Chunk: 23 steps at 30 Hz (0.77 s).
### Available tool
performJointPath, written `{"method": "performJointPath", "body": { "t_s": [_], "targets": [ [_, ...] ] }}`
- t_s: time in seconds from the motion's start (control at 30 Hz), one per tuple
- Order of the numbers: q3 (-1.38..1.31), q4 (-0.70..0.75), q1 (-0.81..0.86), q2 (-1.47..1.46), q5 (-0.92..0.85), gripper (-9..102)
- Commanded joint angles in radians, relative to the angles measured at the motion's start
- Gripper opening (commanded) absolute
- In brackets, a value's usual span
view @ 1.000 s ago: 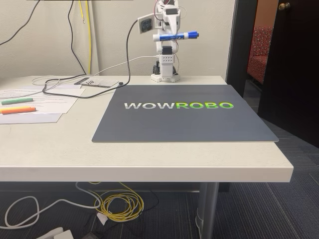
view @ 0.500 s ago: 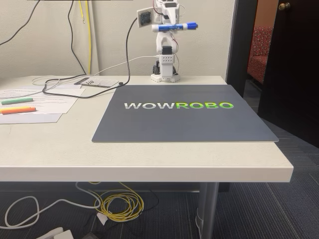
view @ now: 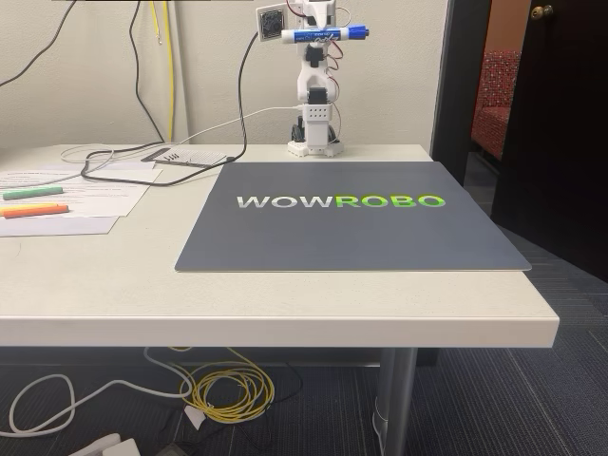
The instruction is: Pick up the blue marker.
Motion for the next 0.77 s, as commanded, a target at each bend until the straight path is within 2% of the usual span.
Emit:
{"method": "performJointPath", "body": {
  "t_s": [0.0, 0.73],
  "targets": [
    [-0.044, 0.0, 0.0, 0.015, 0.003, 0],
    [-0.046, -0.02, -0.006, 0.012, 0.0, 0]
  ]
}}
